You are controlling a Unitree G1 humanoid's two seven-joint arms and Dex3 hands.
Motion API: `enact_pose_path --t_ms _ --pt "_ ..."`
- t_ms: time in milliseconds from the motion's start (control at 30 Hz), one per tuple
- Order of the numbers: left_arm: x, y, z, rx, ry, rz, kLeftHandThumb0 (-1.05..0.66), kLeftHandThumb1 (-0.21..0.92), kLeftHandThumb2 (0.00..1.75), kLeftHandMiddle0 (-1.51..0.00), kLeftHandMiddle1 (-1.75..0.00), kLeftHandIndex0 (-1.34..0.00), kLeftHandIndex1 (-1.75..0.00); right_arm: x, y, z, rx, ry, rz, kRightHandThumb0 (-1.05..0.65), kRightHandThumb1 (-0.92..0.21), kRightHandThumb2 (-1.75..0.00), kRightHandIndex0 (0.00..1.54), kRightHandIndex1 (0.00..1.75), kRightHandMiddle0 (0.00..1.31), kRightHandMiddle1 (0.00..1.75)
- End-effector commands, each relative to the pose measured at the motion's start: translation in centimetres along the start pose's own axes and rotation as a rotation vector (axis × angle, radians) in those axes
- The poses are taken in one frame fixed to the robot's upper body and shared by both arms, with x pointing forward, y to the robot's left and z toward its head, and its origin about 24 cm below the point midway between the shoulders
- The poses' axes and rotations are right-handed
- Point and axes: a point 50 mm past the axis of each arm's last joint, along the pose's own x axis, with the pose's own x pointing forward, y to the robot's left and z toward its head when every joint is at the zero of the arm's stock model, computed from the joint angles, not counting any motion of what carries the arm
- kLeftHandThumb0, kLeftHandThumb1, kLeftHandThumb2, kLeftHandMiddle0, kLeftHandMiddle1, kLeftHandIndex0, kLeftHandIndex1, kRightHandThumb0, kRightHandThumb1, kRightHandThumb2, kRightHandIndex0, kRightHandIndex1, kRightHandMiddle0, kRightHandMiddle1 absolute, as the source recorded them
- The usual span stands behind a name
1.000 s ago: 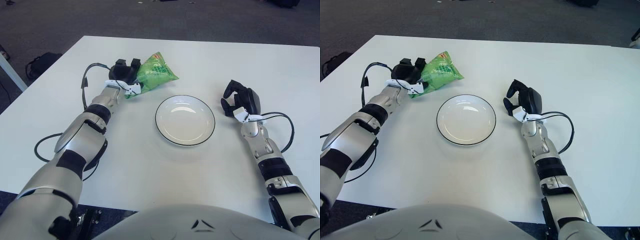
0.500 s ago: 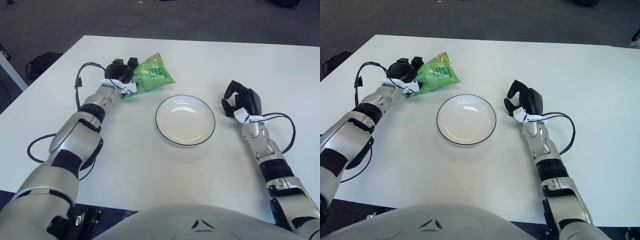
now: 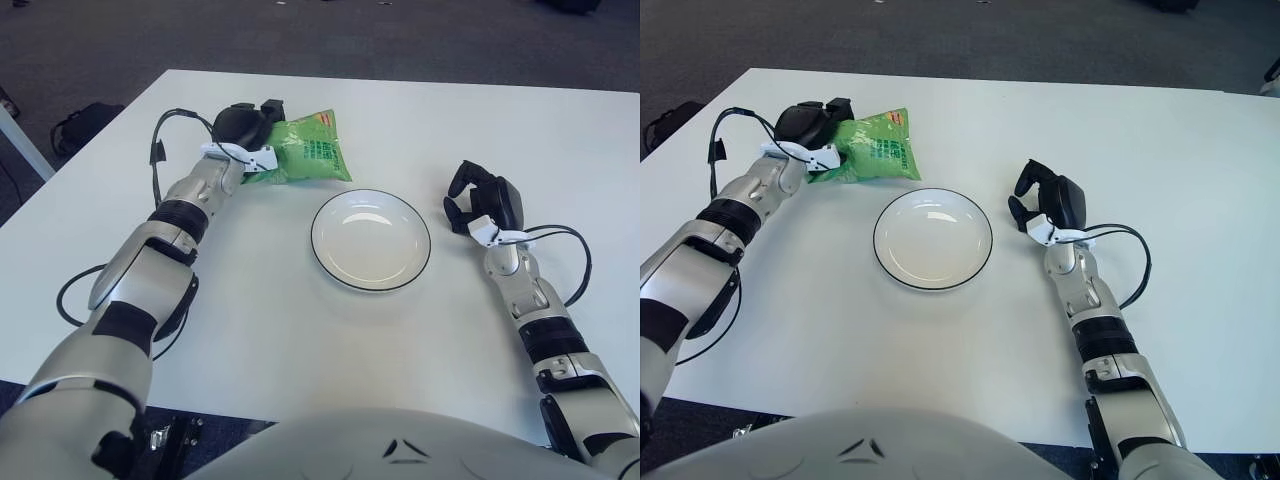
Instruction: Put the snack into the plate.
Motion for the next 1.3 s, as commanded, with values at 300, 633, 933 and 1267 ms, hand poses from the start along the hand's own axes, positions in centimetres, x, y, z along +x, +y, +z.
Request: enact_pose_path --t_ms 300,633,933,1267 --pt "-1.0 3.6 4.3 -0.145 -0.150 0.222 0.00 -0.10 1.74 -0.96 -1.61 -0.71 -1.75 -3.0 2.6 -3.4 -0.067 0.151 0.159 -0.54 -0.19 -1.48 1.31 1.75 0.73 1.75" --pt "-1.7 4.8 6.0 -0.273 -0.252 0.258 0.00 -0.09 1.75 -0.93 -1.66 -0.70 -1.75 -2.9 2.7 -3.4 -0.067 0.153 0.159 -0.54 -0.19 -1.47 1.32 1.75 0.72 1.75" --pt "-3.1 5.4 8.0 -0.352 -0.342 0.245 0.00 -0.07 1.75 -0.90 -1.72 -0.68 -1.75 -2.8 2.8 -3.3 -0.080 0.153 0.164 -0.54 -0.19 -1.47 1.31 1.75 0.72 1.75" --pt "-3.8 5.1 9.8 -0.372 -0.433 0.198 0.00 -0.06 1.75 -0.89 -1.74 -0.67 -1.75 -2.8 2.9 -3.2 -0.078 0.155 0.173 -0.54 -0.19 -1.47 1.31 1.75 0.73 1.75"
